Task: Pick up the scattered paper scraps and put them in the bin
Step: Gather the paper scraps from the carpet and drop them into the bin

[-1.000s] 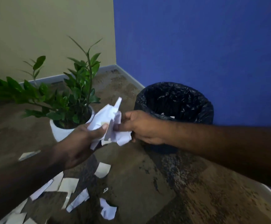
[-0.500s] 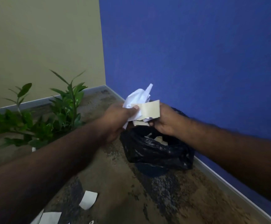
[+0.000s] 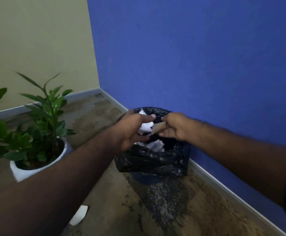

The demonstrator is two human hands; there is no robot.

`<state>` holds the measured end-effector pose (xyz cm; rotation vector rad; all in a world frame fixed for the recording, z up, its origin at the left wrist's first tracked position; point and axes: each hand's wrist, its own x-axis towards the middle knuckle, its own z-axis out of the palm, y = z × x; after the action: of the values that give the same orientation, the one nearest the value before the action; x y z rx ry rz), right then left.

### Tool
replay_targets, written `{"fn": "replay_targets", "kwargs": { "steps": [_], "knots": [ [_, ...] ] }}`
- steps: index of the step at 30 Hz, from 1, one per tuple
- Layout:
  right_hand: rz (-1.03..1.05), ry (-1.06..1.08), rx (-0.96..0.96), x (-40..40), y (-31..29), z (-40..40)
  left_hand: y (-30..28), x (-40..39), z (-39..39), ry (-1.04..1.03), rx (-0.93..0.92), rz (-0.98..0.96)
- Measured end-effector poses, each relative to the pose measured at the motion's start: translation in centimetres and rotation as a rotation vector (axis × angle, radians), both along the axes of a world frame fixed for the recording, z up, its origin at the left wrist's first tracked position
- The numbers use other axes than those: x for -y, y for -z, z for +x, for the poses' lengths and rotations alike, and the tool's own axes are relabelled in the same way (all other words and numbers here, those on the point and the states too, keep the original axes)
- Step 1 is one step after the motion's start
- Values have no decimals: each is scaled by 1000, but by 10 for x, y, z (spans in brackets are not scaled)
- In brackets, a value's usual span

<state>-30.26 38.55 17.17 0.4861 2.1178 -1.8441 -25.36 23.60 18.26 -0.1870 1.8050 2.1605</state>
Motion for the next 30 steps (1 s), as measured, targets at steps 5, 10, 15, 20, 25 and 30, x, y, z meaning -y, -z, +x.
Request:
{"fn": "replay_targets", "kwargs": {
  "steps": [5,10,15,20,25,30],
  "knots": [
    [35,-1,18,3,4,-5,7,5,3,-31,2,2],
    [37,-38,-2,13,4,-2,18,13,11,-131,-116,-201],
    [73,-88,-73,26,2,9,16,39,28,-95,-380,-572],
    [127,-187,-210,57,2,31,9,99,58,77,-459,-877],
    [255,-375,-600,109,9,54,26,161,101,61,-411,-1062],
    [516,-763,-1157,138,19,88,73,217,158,93,-272,-1127]
  ]
}}
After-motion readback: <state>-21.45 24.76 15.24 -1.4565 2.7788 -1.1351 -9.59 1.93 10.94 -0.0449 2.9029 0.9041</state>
